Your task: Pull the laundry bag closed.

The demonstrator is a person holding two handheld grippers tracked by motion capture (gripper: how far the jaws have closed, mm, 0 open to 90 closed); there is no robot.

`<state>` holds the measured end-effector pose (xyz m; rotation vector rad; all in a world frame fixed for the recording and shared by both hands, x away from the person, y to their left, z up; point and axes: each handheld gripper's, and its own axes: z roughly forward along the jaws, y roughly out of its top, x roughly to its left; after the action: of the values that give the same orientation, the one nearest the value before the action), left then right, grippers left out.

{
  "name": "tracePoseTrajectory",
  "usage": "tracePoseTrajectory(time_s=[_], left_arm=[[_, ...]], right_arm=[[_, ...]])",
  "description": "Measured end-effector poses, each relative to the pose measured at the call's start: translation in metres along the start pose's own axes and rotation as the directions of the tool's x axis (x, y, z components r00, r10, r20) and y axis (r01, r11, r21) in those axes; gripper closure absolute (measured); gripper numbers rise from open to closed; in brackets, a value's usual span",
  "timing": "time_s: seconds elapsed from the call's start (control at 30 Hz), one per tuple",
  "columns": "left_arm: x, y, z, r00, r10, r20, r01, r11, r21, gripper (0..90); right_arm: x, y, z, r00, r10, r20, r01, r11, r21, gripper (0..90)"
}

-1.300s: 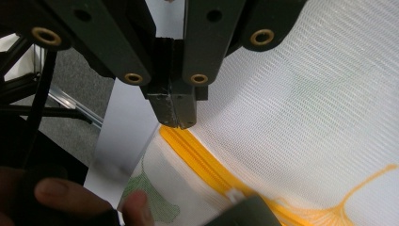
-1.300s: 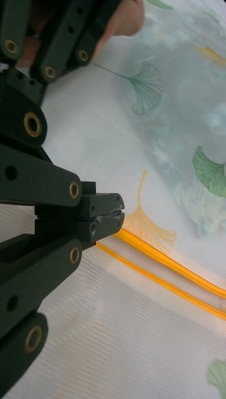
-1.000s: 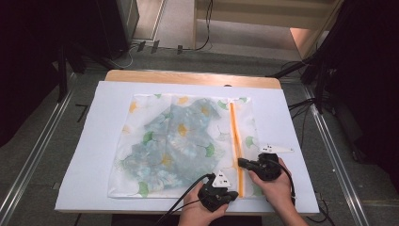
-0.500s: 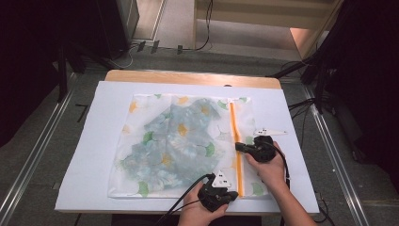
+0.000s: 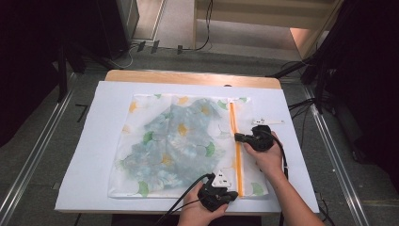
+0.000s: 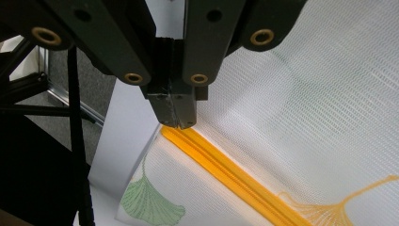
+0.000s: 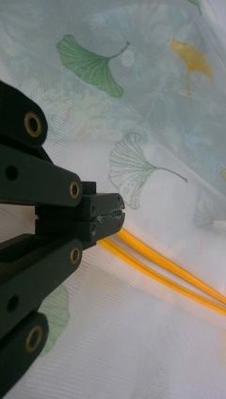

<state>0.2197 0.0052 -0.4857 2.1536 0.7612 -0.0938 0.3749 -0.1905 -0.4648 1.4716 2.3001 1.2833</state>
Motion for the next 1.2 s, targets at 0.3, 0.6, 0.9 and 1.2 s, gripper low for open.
tracePoseTrajectory(time_s=[0.3,0.6,0.9,1.2], left_arm=[[0.000,0.000,0.000,1.0000,-0.004,0.003,0.004,1.0000,-0.004,90.0],[0.002,0.000,0.000,0.9999,-0.010,0.013,0.010,1.0000,-0.001,90.0],[0.003,0.000,0.000,0.9996,-0.017,0.023,0.017,0.9999,0.001,90.0],[0.004,0.000,0.000,0.9995,-0.017,0.027,0.017,0.9998,0.003,90.0]], right_arm=[[-0.009,0.019,0.011,0.9999,-0.006,0.016,0.006,1.000,0.000,90.0],[-0.023,0.037,0.025,0.9997,-0.008,0.024,0.008,1.000,0.001,90.0],[-0.041,0.058,0.047,0.9996,-0.008,0.028,0.007,1.000,0.007,90.0],[-0.057,0.077,0.066,0.9988,0.025,0.042,-0.025,1.000,0.001,90.0]])
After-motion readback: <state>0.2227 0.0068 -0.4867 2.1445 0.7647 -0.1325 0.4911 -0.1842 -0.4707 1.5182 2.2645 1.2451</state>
